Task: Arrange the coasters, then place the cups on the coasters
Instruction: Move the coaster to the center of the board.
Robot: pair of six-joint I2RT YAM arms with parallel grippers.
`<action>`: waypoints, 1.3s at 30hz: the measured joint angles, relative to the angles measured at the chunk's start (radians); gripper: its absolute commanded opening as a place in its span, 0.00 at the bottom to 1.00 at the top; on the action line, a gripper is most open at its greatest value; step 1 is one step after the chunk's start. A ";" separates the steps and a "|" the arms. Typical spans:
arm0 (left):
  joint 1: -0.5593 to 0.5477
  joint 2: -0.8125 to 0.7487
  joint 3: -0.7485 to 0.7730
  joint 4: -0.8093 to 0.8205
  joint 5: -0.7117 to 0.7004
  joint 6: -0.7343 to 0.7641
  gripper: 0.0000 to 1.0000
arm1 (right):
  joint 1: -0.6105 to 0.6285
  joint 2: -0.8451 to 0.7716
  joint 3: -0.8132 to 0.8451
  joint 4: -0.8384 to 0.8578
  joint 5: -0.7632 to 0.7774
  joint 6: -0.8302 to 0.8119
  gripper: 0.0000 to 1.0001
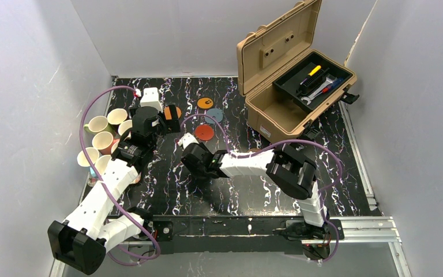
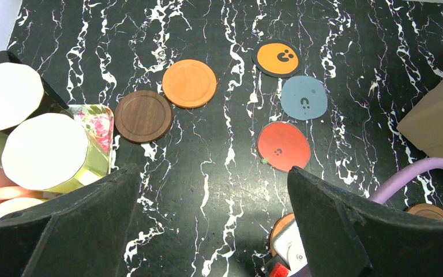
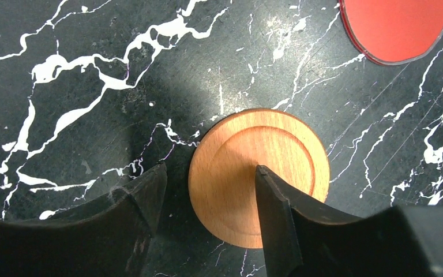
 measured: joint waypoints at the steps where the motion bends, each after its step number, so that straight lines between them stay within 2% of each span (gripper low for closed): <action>1: 0.000 0.000 0.000 0.000 0.000 0.000 0.98 | 0.000 0.003 0.003 0.001 0.005 0.001 0.61; 4: 0.000 0.000 0.000 0.000 0.000 0.000 0.98 | -0.003 0.006 0.005 0.001 0.007 0.008 0.57; 17: 0.000 0.000 0.000 0.000 0.000 0.000 0.98 | -0.045 0.000 -0.018 0.050 -0.001 0.071 0.52; 39: 0.000 0.004 0.000 -0.005 0.000 -0.003 0.98 | -0.102 -0.099 -0.166 0.069 0.083 0.151 0.51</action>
